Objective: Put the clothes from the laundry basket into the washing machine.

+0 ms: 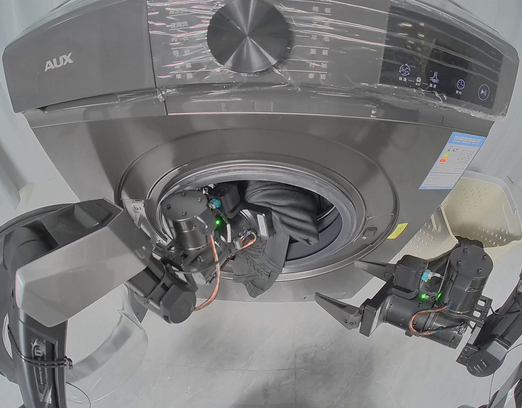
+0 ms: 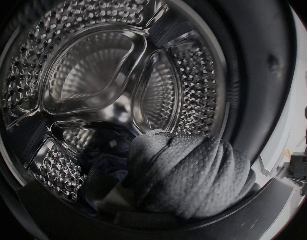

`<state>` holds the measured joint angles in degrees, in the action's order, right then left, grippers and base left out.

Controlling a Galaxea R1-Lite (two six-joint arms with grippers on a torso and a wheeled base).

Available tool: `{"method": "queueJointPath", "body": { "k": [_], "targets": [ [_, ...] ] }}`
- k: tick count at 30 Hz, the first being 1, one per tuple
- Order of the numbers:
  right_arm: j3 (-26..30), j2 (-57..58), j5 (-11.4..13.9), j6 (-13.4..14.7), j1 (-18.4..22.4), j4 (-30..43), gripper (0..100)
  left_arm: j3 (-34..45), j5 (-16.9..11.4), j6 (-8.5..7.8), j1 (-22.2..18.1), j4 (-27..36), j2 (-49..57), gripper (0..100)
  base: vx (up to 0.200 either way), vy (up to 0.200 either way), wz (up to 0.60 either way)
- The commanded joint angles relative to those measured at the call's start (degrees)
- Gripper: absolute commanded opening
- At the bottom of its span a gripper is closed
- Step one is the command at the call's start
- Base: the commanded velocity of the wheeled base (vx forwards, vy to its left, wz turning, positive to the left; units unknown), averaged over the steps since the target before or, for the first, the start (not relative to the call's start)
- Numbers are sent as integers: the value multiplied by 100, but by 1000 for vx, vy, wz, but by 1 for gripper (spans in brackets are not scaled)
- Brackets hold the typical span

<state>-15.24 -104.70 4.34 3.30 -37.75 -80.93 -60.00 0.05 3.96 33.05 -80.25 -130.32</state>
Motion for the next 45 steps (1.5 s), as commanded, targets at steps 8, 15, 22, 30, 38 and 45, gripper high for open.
{"method": "queueJointPath", "body": {
  "k": [8,15,22,30,38,45],
  "targets": [
    [12,-50,-3,4,-48,-1,100,-3167,101,272,-378,1802,-1584,0,0,0,0],
    [21,-59,-3,12,-92,-1,100,-4573,522,474,-528,2224,-2050,0,0,0,0],
    [12,-120,-3,12,-92,-1,100,-4784,654,825,-536,2374,-1971,100,0,0,0],
    [12,-120,5,12,-83,-1,100,-3457,795,1142,-273,3015,-1321,100,0,0,0],
    [12,-112,5,12,-92,-10,100,-2103,479,1080,35,4246,-442,100,0,0,0],
    [12,-94,-3,12,-92,-10,100,-2103,426,746,-35,4281,-750,100,0,0,0]
  ]
}}
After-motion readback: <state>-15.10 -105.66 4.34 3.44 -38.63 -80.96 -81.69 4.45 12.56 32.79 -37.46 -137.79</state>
